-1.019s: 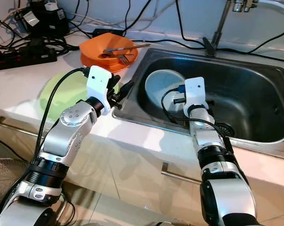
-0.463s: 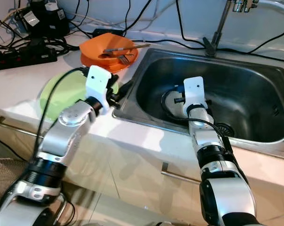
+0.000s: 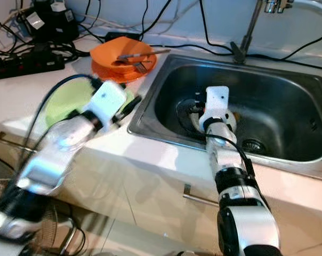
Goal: Kitchen organization
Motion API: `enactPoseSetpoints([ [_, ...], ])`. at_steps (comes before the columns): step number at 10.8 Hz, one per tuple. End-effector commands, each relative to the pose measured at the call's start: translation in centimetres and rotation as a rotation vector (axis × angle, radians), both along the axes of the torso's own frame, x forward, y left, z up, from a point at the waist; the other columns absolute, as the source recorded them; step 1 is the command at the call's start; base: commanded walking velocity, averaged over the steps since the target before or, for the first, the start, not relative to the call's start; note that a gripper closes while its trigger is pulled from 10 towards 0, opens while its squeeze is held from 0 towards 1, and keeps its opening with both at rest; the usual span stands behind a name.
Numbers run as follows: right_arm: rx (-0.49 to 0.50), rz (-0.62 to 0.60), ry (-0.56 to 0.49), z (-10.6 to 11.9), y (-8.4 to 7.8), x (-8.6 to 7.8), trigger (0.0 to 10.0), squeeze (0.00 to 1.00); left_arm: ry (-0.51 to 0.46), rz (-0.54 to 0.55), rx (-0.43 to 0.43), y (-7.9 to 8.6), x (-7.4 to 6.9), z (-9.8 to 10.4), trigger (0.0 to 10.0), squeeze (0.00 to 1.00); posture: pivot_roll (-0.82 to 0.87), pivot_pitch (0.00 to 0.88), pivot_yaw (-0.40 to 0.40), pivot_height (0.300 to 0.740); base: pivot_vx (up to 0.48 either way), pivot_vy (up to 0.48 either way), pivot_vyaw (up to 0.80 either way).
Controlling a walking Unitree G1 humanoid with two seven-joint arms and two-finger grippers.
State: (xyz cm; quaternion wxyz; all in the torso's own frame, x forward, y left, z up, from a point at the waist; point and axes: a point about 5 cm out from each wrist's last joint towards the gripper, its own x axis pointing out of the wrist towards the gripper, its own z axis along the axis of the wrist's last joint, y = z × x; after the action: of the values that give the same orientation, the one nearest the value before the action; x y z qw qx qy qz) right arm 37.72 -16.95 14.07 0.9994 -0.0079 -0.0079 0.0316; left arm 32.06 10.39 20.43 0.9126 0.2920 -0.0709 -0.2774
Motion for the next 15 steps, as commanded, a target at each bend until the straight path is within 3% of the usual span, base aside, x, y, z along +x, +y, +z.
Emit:
enactPoseSetpoints([
  [1,0.024,0.004,0.004,-0.3,0.2,-0.1,10.0,0.00,0.014,-0.052,0.052,-0.3,-0.9,0.1,10.0,0.00,0.11,0.044,0.036,0.740,0.000,0.000,0.00],
  [4,0.042,0.024,0.014,-0.5,0.7,-0.1,10.0,0.00,0.127,-0.088,0.170,0.5,-2.3,-1.1,10.0,0.00,0.13,0.045,0.035,0.740,0.000,0.000,0.00],
  [5,0.043,0.027,0.021,-0.6,0.9,-0.1,10.0,0.00,0.160,-0.046,0.248,1.4,-2.8,-1.4,10.0,0.00,0.14,0.045,0.035,0.740,0.000,0.000,0.00],
  [11,0.053,0.035,0.026,-0.8,1.3,-0.1,10.0,0.00,0.186,0.109,0.421,3.7,-2.6,-2.1,10.0,0.00,0.15,0.040,0.036,0.740,0.000,0.000,0.00],
  [13,0.053,0.032,0.025,-0.8,1.3,-0.1,10.0,0.00,0.055,0.122,0.303,3.0,-1.9,-0.3,10.0,0.00,0.15,0.037,0.033,0.740,0.000,0.000,0.00],
  [14,0.052,0.032,0.024,-0.7,1.3,-0.1,10.0,0.00,-0.048,0.108,0.196,2.5,-1.5,1.6,10.0,0.00,0.15,0.035,0.033,0.740,0.000,0.000,0.00],
  [15,0.049,0.033,0.025,-0.7,1.4,0.0,10.0,0.00,-0.210,0.194,0.030,3.3,-0.7,4.9,10.0,0.00,0.16,0.033,0.031,0.740,0.000,0.000,0.00],
])
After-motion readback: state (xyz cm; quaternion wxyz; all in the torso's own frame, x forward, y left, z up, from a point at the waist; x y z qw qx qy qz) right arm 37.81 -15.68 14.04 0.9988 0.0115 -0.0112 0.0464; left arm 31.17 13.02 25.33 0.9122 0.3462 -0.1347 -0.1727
